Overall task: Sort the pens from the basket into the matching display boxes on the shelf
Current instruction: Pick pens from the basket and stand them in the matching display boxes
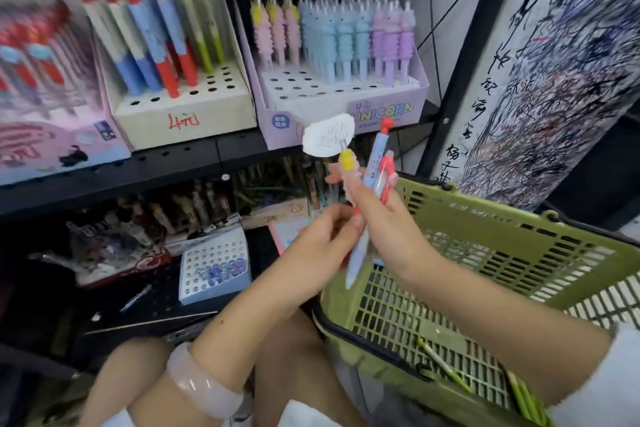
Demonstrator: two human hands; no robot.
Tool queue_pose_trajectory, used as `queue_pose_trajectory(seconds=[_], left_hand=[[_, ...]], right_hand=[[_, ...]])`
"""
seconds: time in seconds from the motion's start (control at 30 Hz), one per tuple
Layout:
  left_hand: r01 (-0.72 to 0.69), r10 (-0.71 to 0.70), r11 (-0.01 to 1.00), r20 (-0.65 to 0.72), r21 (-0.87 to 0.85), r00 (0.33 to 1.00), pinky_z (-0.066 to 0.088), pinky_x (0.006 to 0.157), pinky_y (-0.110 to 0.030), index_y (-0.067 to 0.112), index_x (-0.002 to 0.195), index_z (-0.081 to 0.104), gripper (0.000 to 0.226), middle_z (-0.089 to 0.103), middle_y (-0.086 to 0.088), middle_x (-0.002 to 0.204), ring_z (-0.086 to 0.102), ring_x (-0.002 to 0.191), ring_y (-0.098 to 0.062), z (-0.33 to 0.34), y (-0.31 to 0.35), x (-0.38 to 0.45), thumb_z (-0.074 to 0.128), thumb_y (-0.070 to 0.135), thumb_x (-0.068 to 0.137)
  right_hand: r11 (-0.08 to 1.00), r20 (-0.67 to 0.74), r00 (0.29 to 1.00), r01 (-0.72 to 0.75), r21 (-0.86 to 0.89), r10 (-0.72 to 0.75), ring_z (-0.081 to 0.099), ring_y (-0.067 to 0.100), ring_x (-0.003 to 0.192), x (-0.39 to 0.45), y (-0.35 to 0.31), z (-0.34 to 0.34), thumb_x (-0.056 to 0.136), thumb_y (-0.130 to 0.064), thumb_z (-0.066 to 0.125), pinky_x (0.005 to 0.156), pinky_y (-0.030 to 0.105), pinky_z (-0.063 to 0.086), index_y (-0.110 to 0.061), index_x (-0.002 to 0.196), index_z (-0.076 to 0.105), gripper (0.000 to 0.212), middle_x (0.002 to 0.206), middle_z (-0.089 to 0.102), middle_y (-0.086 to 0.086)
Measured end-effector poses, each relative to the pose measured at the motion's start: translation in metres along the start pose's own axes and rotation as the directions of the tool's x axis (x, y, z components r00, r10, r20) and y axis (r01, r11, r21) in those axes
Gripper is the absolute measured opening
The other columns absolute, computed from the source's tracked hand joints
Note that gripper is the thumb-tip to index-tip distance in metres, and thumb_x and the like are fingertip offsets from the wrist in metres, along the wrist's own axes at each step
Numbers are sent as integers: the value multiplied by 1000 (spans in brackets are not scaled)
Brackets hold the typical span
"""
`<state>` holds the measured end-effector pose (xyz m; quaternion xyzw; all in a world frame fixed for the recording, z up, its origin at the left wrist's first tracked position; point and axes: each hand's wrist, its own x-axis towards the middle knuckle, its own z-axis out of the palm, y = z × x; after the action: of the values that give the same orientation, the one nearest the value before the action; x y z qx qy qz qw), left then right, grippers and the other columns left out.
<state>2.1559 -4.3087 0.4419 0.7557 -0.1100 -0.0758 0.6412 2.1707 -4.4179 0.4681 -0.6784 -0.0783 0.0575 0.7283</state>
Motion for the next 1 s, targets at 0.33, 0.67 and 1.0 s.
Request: queue_pose_trajectory(seconds=[0.33, 0.67, 1.0], left_hand=[[-138, 104, 930, -115, -341, 988, 40, 47, -22, 14, 89, 53, 27, 58, 2, 61, 48, 43, -11, -48, 16, -36, 49, 40, 82], [-212, 65, 907, -379, -363, 923, 37, 41, -19, 8, 90, 54, 34, 57, 1, 57, 43, 40, -11, -103, 22, -60, 54, 40, 78], [-177, -6, 964, -683, -198, 730, 39, 37, -18, 12, 89, 55, 15, 58, 5, 52, 48, 39, -9, -166, 22, -75, 45, 20, 97]], right_hand=[[997, 298, 955, 35, -63, -15, 53, 11, 36, 10, -26, 57, 98, -34, 43, 34, 18, 40, -14, 108, 56, 27, 54, 57, -1], [976, 271, 940, 216, -6, -206, 56, 4, 56, 35, -48, 96, 96, -14, 46, 54, 16, 48, -8, 93, 62, 17, 66, 59, -1], [915, 208, 900, 400, -45, -383, 58, 5, 54, 68, -93, 141, 90, -18, 59, 58, 19, 52, -13, 82, 59, 9, 61, 64, -5]])
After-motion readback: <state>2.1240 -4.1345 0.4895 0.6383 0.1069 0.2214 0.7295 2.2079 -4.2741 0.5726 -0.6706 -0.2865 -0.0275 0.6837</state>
